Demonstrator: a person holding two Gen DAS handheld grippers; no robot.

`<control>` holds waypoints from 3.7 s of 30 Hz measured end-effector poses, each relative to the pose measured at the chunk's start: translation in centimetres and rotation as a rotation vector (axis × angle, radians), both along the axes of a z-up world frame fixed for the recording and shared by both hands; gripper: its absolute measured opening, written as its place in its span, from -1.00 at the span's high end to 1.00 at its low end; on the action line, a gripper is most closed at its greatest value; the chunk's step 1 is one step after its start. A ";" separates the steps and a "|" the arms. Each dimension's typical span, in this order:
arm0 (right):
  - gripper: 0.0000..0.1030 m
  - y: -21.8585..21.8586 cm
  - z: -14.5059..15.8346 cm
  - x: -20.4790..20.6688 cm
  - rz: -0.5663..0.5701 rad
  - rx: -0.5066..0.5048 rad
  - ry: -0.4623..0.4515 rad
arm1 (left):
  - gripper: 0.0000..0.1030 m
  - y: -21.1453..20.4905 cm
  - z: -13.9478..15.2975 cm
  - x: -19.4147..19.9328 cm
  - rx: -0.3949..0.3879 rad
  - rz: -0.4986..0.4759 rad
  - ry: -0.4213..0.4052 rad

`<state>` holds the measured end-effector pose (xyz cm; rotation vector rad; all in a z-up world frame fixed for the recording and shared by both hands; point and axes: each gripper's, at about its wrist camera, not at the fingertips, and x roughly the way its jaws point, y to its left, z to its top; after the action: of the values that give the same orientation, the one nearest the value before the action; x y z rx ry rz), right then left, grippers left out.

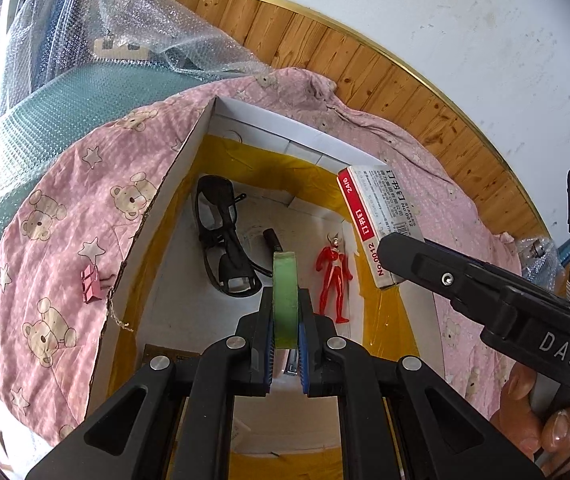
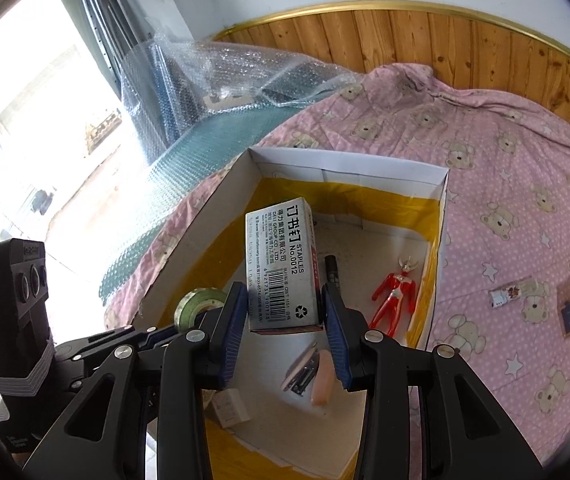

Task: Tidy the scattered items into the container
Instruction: 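Open both grippers to drop the tape roll and staples box into the box, then move both grippers back toward the glass tube and gold tin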

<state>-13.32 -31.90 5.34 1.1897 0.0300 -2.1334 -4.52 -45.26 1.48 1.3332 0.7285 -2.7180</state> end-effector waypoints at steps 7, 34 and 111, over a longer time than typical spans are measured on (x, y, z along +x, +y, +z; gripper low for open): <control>0.21 -0.7 -1.3 -2.5 -0.025 0.017 -0.013 | 0.81 -0.4 -0.3 -1.5 -0.002 -0.011 -0.033; 0.05 4.9 -1.9 1.2 -0.085 -0.070 -0.117 | -0.16 0.5 0.1 0.6 -0.005 -0.003 -0.100; 0.05 23.6 -2.0 7.2 -0.309 -0.233 -0.093 | -0.36 18.9 4.3 0.7 -0.249 -0.226 -0.031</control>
<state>-6.16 -8.28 3.31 1.2127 -0.4586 -2.2642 -3.77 -26.34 5.76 1.4710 0.2366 -2.8283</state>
